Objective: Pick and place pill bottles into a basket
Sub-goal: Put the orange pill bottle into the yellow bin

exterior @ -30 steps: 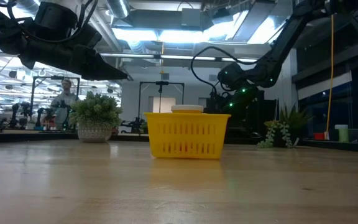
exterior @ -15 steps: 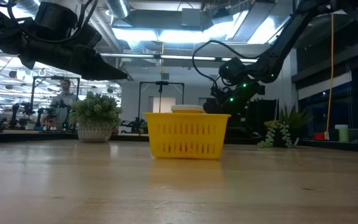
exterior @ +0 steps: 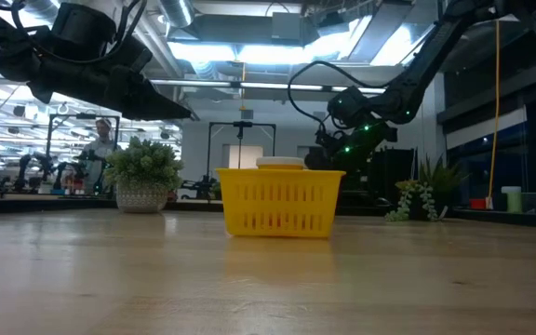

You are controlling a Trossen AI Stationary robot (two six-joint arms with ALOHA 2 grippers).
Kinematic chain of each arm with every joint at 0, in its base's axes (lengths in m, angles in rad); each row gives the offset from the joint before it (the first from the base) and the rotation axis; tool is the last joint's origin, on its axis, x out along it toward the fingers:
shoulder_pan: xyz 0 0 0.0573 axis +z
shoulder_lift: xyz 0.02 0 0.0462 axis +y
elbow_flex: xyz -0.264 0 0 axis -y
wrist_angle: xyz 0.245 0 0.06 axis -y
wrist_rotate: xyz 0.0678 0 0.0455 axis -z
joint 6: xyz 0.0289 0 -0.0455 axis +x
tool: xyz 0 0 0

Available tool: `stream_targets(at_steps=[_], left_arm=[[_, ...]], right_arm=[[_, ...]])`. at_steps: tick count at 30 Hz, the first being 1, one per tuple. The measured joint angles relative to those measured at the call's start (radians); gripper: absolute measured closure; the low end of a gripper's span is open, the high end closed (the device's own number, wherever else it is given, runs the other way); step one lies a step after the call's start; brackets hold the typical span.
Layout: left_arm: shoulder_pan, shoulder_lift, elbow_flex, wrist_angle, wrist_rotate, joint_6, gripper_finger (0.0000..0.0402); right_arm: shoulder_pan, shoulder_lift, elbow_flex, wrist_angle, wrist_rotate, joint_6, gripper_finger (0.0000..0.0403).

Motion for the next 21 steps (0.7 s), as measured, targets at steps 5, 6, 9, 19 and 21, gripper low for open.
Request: stream_targets(at_steps=[5, 6, 9, 19, 21], left_arm=[[0.000, 0.000, 0.000, 0.000, 0.000, 0.000, 0.0399], [0.000, 0.000, 0.000, 0.000, 0.000, 0.000, 0.0399], [0.000, 0.000, 0.000, 0.000, 0.000, 0.000, 0.0398], [0.000, 0.000, 0.000, 0.000, 0.000, 0.000, 0.0397], [0.000, 0.000, 0.000, 0.000, 0.000, 0.000, 0.0399]], right_arm=[[0.000, 0.000, 0.000, 0.001, -0.002, -0.013, 0.0190], [0.000, 0.000, 0.000, 0.001, -0.002, -0.013, 0.0190], [0.000, 0.000, 0.000, 0.001, -0.002, -0.015, 0.0185], [0.021, -0.007, 0.001, -0.044, 0.006, -0.021, 0.0183], [0.036, -0.015, 0.001, -0.066, 0.010, -0.023, 0.0183]])
